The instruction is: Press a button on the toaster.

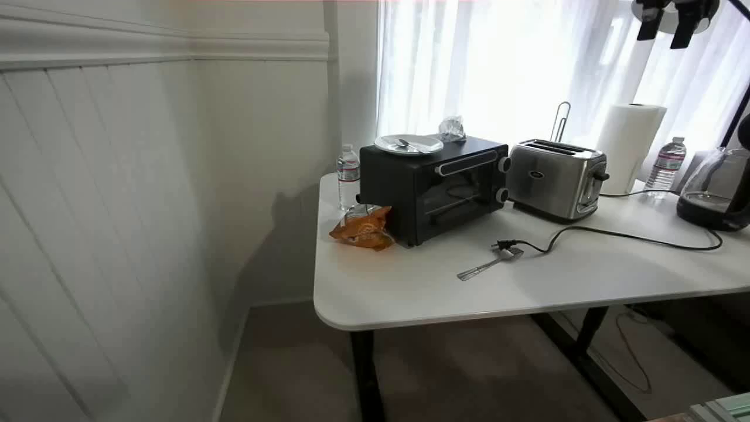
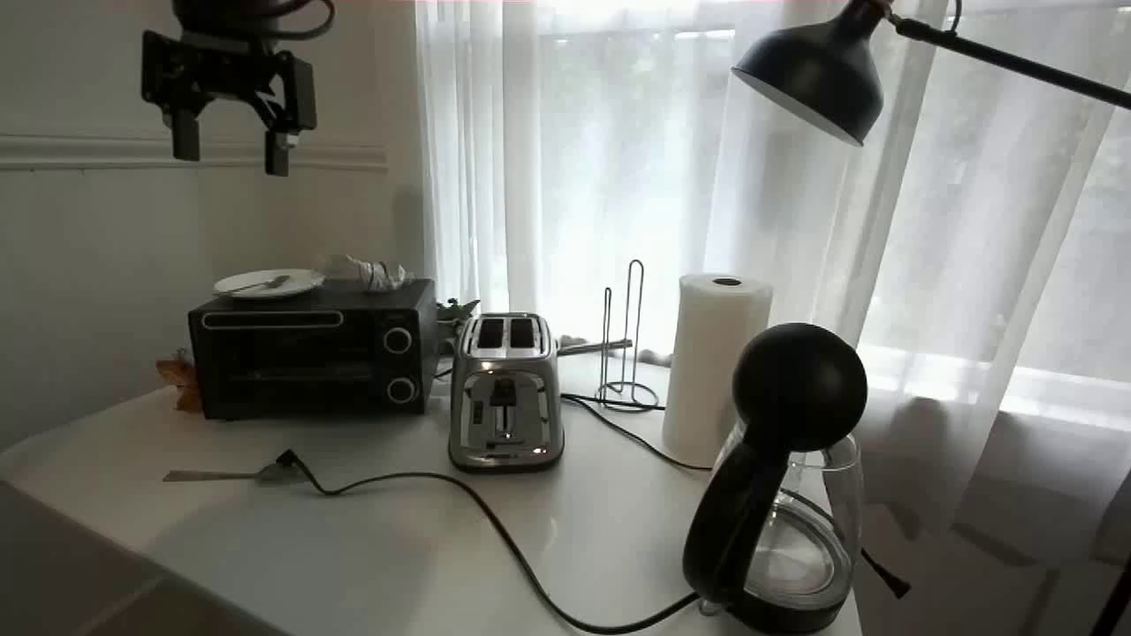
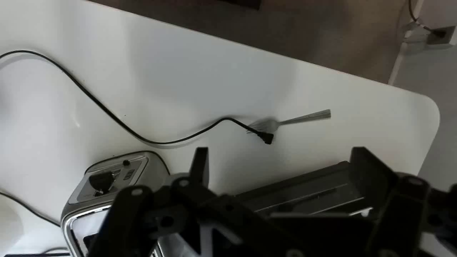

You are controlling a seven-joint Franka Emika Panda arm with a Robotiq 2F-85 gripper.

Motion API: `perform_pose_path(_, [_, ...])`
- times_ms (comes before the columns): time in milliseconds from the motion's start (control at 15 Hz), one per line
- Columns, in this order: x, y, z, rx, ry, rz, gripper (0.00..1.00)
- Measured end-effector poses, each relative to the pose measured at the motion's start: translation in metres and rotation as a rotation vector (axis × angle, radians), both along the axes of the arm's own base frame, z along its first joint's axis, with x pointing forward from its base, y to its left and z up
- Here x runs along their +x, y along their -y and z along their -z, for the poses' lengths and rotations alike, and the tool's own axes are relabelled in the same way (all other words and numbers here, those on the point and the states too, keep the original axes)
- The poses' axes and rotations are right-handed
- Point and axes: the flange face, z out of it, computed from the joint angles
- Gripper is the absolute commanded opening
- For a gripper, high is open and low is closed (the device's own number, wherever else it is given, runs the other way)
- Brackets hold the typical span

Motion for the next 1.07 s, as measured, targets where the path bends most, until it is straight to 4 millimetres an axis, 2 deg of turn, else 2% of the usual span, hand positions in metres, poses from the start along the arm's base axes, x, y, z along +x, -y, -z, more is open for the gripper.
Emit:
perform_pose_path(933, [0.0001,0.0001,0.0,0.0,0.0,0.0,1.0])
perform_pose_path(1067, [0.0036,0.0051,0.004,0.004,-0.012,0.035,1.0])
